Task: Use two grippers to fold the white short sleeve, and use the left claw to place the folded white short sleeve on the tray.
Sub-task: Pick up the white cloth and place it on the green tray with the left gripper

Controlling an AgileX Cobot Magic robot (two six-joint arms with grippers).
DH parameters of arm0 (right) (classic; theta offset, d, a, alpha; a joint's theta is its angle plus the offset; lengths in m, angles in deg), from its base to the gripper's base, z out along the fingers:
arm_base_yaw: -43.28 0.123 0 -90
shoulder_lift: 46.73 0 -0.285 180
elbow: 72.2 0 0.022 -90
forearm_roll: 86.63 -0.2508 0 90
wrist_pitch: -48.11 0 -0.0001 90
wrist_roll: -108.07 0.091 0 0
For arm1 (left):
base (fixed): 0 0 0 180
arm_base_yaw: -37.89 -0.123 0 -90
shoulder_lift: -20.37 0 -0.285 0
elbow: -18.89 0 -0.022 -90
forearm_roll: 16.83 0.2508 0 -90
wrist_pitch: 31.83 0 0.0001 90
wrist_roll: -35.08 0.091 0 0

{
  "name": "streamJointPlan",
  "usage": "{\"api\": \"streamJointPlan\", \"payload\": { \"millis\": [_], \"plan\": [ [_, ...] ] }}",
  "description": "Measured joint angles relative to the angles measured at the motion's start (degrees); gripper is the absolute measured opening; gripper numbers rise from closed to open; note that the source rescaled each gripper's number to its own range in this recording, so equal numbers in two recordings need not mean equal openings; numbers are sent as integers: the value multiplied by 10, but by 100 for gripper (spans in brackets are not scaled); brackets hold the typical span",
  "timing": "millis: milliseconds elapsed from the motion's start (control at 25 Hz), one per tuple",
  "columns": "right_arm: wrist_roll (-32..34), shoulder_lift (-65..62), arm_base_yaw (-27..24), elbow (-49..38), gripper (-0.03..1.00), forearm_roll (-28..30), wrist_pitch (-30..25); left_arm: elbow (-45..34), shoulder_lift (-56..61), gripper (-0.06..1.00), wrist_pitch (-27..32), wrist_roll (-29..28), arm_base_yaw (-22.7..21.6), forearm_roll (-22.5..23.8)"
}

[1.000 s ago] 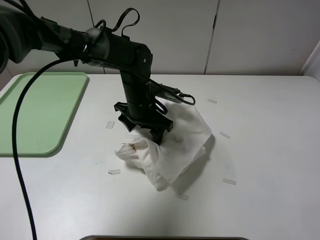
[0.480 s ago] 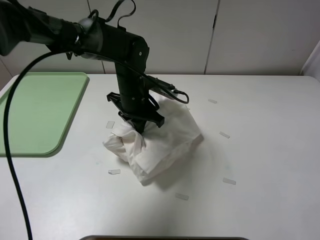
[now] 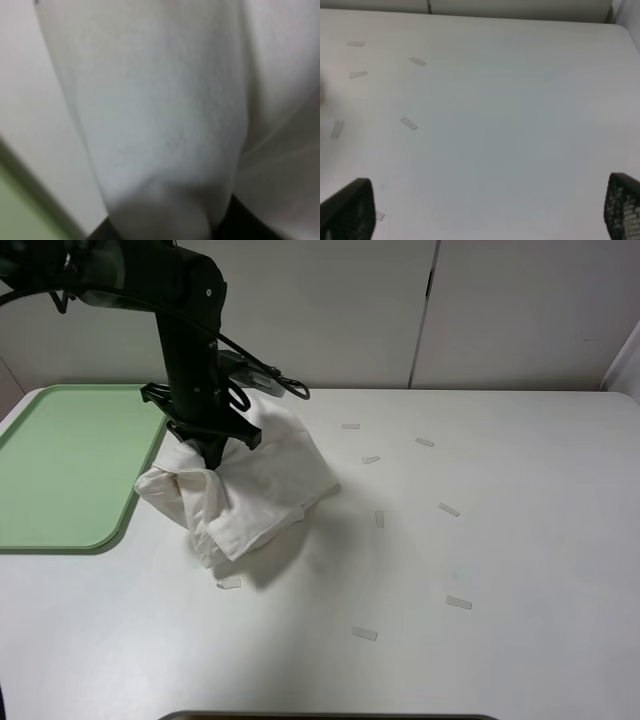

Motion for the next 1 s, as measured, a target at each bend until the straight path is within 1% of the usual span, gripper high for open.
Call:
{"api": "streamJointPlan", "payload": {
  "millis": [160, 240, 280, 320, 400, 440, 560, 680, 760, 840, 1000],
  "plan": [
    [0, 0, 0, -1, 100, 0, 0, 0, 1, 15, 31, 8, -40, 1],
    [0, 0, 0, -1, 100, 0, 0, 0, 1, 15, 38, 10, -61, 2],
    [0, 0, 0, -1, 100, 0, 0, 0, 1, 15, 38, 10, -61, 2],
    [0, 0, 0, -1, 100, 0, 0, 0, 1, 15, 39, 10, -70, 2],
    [0, 0, 0, -1, 100, 0, 0, 0, 2, 15, 40, 11, -103, 2],
    [0, 0, 0, -1, 100, 0, 0, 0, 2, 15, 40, 11, -112, 3],
    [0, 0, 0, -1, 100, 0, 0, 0, 2, 15, 40, 11, -144, 20],
    [0, 0, 0, -1, 100, 0, 0, 0, 2, 15, 40, 11, -179, 50],
    [0, 0, 0, -1, 100, 0, 0, 0, 2, 15, 40, 11, -201, 62],
    [0, 0, 0, -1, 100, 0, 0, 0, 2, 15, 36, 12, -227, 65],
    [0, 0, 0, -1, 100, 0, 0, 0, 2, 15, 26, 12, -265, 65]
  ]
}}
